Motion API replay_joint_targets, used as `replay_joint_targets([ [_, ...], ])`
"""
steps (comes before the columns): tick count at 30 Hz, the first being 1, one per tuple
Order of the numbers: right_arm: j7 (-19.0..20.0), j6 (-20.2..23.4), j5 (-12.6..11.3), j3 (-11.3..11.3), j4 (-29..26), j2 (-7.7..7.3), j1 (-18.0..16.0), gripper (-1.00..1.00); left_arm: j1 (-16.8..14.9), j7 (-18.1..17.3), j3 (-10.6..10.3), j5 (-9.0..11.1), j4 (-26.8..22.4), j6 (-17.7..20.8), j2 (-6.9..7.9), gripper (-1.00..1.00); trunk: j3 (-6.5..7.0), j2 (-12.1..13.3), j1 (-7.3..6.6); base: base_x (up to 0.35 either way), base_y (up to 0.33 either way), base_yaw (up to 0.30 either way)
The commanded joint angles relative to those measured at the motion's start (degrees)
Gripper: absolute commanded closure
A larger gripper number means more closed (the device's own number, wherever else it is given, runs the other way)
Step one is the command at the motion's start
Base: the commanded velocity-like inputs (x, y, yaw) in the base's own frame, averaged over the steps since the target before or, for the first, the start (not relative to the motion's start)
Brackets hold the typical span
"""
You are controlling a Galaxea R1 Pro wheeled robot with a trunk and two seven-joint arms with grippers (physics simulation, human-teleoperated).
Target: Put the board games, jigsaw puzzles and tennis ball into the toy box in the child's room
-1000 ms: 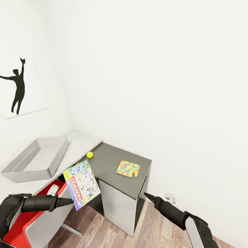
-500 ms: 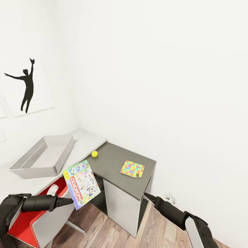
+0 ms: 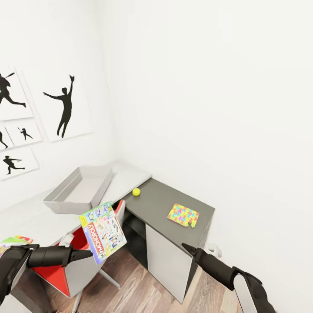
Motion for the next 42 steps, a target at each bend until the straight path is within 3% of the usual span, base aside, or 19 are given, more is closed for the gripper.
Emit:
replay_joint_targets([
  [1, 0.2, 0.4, -0.1, -0.2, 0.0, 0.06, -0.1, -1.00, -0.1, -0.3, 0.1, -0.2, 0.0, 0.5, -0.02, 1.00, -0.13, -0.1, 0.04, 0.000, 0.000, 0.282],
  [34, 0.5, 1.2, -0.2, -0.6, -0.7, -0.61, -1.3, -1.00, -0.1, -0.3, 0.0, -0.4, 0.0, 0.3, -0.21, 1.00, -0.13, -0.1, 0.04, 0.000, 0.000, 0.260],
  [39, 0.9, 2.6, -0.9, -0.7, -3.2, -2.66, -1.5, -1.00, -0.1, -0.3, 0.1, -0.3, 0.0, 0.4, -0.17, 1.00, -0.13, -0.1, 0.04, 0.000, 0.000, 0.028],
  [42, 1.0, 4.7, -1.1, -0.6, -7.3, -3.91, -1.3, -1.00, -0.1, -0.3, 0.2, -0.3, 0.0, 0.4, -0.14, 1.00, -0.13, -0.1, 0.04, 0.000, 0.000, 0.007],
])
